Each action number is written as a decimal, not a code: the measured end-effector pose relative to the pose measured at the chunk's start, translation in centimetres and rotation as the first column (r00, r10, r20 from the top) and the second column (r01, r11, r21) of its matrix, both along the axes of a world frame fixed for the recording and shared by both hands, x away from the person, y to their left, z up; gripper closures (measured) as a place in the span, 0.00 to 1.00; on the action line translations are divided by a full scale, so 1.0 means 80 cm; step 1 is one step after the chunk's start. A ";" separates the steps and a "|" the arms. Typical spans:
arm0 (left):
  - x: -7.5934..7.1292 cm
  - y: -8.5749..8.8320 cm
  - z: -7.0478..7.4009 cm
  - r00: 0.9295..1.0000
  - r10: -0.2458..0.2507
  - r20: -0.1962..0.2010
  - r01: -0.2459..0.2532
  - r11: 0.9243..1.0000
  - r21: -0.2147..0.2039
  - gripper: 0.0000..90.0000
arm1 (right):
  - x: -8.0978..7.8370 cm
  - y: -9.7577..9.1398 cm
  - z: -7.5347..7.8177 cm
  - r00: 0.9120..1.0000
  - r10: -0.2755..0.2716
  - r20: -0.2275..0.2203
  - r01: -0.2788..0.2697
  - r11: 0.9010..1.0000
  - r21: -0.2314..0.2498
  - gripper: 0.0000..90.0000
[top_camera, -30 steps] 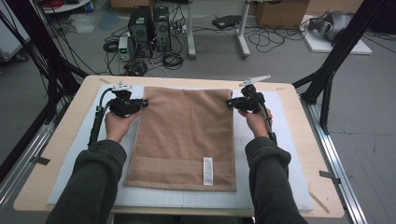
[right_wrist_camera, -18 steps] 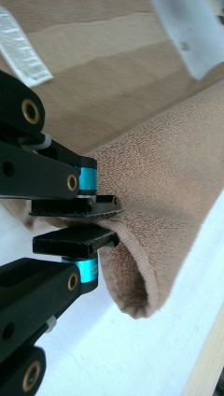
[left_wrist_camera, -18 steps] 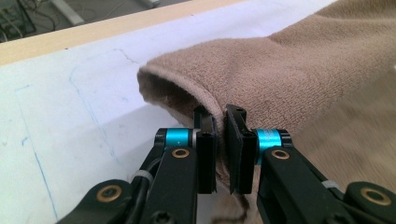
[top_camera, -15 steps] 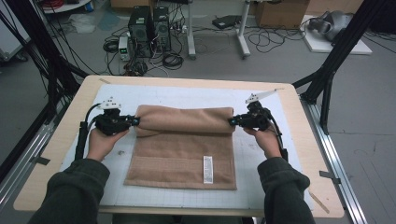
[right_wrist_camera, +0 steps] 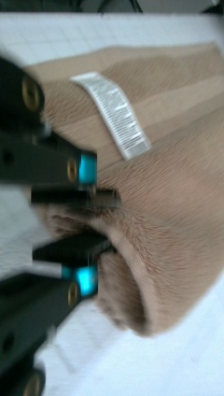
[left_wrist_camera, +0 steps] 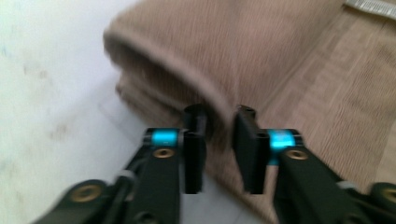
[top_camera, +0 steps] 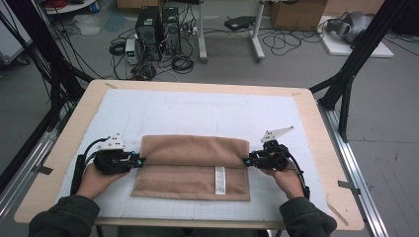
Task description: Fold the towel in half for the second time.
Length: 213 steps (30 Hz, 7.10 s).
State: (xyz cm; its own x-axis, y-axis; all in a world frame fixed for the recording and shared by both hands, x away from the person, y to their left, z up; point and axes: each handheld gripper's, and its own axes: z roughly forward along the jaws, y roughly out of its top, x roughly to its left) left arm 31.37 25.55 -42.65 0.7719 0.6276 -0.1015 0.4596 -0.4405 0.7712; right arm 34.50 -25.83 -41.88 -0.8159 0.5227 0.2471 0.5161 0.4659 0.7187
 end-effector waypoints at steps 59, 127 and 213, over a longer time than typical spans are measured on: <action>-0.048 -0.036 -0.008 0.999 -0.053 0.013 0.052 0.996 0.074 0.93 | -0.072 0.042 -0.022 0.966 0.256 0.038 -0.255 0.966 -0.031 0.70; 0.092 -0.054 0.045 0.961 0.234 0.148 -0.227 0.972 -0.063 0.89 | 0.084 0.020 0.055 0.974 -0.116 0.197 0.129 0.990 -0.055 0.84; -0.021 -0.020 0.021 0.989 0.124 0.086 -0.114 0.987 -0.114 0.27 | -0.037 0.017 0.008 0.965 -0.146 0.216 0.139 0.989 0.048 0.16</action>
